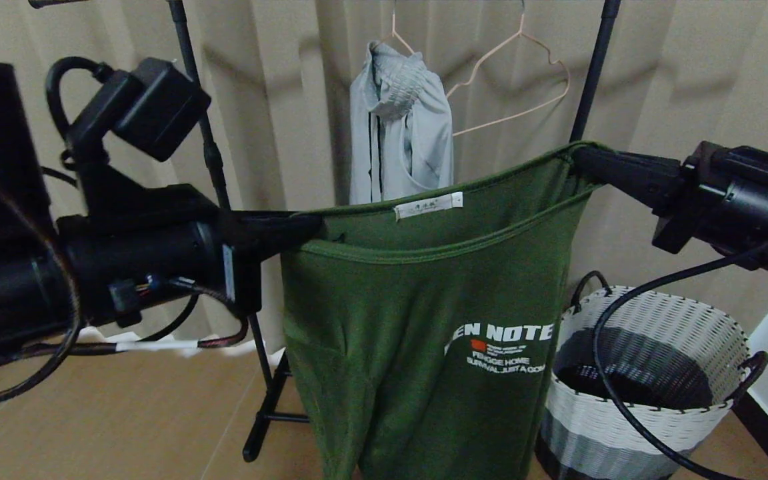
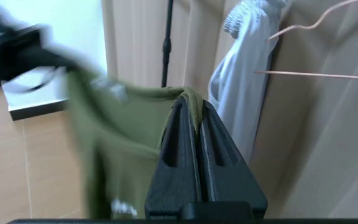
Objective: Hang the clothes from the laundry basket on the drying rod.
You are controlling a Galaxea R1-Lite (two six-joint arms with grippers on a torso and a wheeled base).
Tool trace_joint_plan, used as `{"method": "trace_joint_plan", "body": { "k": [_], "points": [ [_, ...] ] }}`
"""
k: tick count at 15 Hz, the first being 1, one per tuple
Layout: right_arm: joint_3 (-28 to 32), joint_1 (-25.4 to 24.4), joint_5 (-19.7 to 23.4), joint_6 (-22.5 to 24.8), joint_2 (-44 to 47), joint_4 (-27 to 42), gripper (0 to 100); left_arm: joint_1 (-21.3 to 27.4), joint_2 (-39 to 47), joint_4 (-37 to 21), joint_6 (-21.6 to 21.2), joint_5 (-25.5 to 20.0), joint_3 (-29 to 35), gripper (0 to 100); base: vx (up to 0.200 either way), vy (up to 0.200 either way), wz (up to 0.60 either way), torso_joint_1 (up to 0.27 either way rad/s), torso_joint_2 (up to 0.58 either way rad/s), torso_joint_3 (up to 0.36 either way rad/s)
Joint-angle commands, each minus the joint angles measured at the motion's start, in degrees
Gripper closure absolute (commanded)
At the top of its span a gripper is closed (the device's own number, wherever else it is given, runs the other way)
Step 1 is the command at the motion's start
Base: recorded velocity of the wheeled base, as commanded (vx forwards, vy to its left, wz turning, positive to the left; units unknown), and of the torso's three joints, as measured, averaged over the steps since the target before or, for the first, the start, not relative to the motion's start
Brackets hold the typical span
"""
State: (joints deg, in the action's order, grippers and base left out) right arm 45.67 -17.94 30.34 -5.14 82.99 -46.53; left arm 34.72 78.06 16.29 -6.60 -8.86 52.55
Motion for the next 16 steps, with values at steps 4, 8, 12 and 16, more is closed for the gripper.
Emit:
{"method": "trace_joint_plan", "body": {
  "k": [4,8,12,16],
  "points": [
    [0.56,0.19,-1.51,0.22,1.47,0.04,100,-0.79,-4.58,1.56,-0.08,0.07,1.32,100,0.0,0.0,0.0,0.0,0.0,0.0],
    [-0.31,0.37,-2.66,0.31,-0.02,0.13,100,-1.5,-3.61,2.43,-0.26,0.07,2.64,100,0.0,0.0,0.0,0.0,0.0,0.0],
    [-0.58,0.45,-2.74,0.4,-0.99,0.65,100,-1.5,-3.53,6.56,0.09,-0.1,2.99,100,0.0,0.0,0.0,0.0,0.0,0.0],
    [-1.11,2.04,-2.66,0.49,-1.17,0.74,100,-1.41,-3.44,7.8,0.09,-0.1,2.64,100,0.0,0.0,0.0,0.0,0.0,0.0]
  ]
}}
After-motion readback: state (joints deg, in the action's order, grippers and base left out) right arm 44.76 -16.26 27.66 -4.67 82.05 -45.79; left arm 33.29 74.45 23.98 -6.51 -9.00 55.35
